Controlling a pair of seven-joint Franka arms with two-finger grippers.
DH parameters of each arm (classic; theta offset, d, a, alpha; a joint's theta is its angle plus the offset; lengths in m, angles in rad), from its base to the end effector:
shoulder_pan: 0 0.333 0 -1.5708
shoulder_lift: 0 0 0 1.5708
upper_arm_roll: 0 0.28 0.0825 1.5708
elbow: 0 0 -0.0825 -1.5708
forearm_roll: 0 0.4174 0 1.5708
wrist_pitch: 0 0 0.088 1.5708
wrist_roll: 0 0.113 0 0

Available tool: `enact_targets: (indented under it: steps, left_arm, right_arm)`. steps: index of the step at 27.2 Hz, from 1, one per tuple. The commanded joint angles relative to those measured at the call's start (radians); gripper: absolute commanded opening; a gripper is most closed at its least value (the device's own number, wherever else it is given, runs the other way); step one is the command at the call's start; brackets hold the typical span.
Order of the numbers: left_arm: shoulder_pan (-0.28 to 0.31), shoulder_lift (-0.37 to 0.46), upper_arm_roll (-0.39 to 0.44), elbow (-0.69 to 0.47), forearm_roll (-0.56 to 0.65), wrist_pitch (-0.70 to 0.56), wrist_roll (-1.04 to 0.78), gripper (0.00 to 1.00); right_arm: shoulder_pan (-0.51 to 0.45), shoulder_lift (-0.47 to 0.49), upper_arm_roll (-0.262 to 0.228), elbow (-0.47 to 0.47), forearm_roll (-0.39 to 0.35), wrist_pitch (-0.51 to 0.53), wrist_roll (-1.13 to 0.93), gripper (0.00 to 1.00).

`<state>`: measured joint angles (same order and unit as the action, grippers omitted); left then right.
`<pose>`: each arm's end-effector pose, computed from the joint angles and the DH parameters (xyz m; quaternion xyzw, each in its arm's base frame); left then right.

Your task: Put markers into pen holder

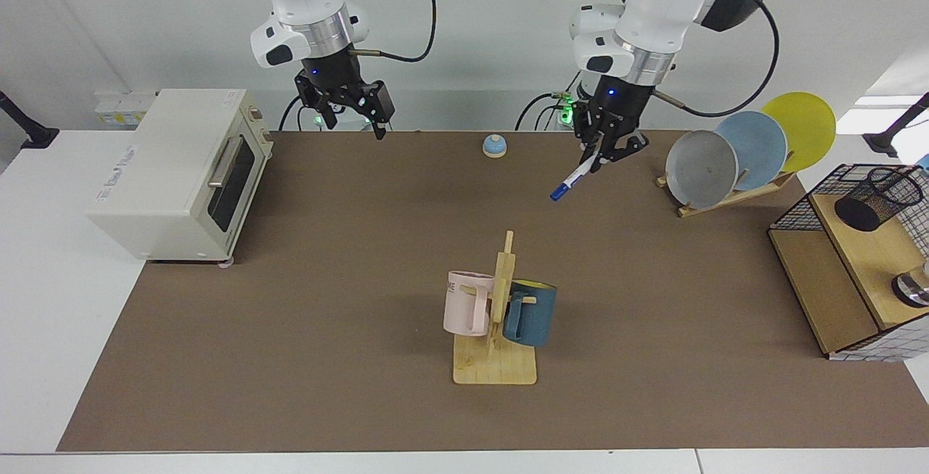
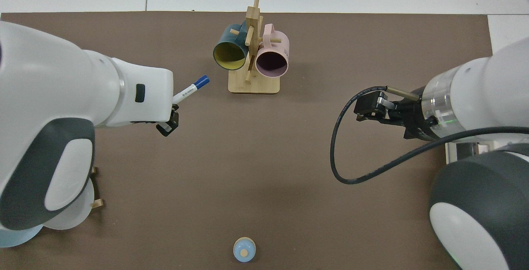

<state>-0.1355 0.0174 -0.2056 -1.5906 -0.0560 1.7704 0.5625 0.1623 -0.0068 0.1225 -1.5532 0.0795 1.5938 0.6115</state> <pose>0.5758 -0.2090 0.5815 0.8978 -0.4318 0.0840 0.0204 0.5628 0.1742 0.5978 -0.9857 0.1624 -0.0043 0.0457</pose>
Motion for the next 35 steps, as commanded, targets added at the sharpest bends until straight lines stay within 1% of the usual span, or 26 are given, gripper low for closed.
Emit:
enact_targets:
  steps: [1,3,7,9,12,13,16,18,22,27,31,35]
  left_arm:
    - [0.056,-0.031,-0.009,0.012,0.077,-0.086,-0.01,0.0]
    - [0.076,-0.031,-0.008,0.03,0.114,-0.112,-0.01,0.0]
    - [0.141,-0.025,-0.009,0.05,0.16,-0.126,-0.006,0.0]
    - [0.163,-0.025,-0.008,0.052,0.177,-0.155,0.016,0.0]
    - [0.203,-0.025,-0.008,0.054,0.28,-0.163,0.103,0.0]
    - [0.208,-0.024,-0.008,0.058,0.312,-0.161,0.134,0.0]
    - [0.227,-0.014,-0.008,0.089,0.422,-0.163,0.218,0.0]
    - [0.246,-0.014,-0.008,0.089,0.485,-0.161,0.266,0.0]
    - [0.283,-0.019,-0.008,0.09,0.57,-0.154,0.379,0.0]
    - [0.293,-0.019,-0.006,0.109,0.705,-0.148,0.445,0.0]
    - [0.327,-0.017,-0.006,0.109,0.787,-0.132,0.511,0.0]
    - [0.373,-0.014,-0.006,0.109,0.843,-0.066,0.625,0.0]
  right_arm:
    - [-0.032,-0.021,0.008,-0.028,-0.035,0.008,-0.171,1.0]
    - [-0.04,-0.019,0.006,-0.028,-0.038,0.014,-0.238,1.0]
    - [-0.053,-0.016,0.008,-0.027,-0.104,0.014,-0.34,1.0]
    - [-0.055,-0.015,0.008,-0.025,-0.119,0.012,-0.367,1.0]
    - [-0.056,-0.01,0.008,-0.019,-0.13,0.014,-0.372,1.0]
    - [-0.056,-0.009,0.008,-0.016,-0.133,0.014,-0.377,1.0]
    - [-0.058,-0.004,0.008,-0.013,-0.136,0.014,-0.389,1.0]
    - [-0.061,-0.002,0.008,-0.01,-0.142,0.009,-0.391,1.0]
    - [-0.063,0.001,0.008,0.002,-0.156,-0.006,-0.407,1.0]
    - [-0.064,0.008,0.005,0.024,-0.15,-0.038,-0.426,1.0]
    - [-0.078,0.022,0.002,0.059,-0.139,-0.081,-0.427,1.0]
    - [-0.079,0.045,0.002,0.104,-0.138,-0.127,-0.423,1.0]
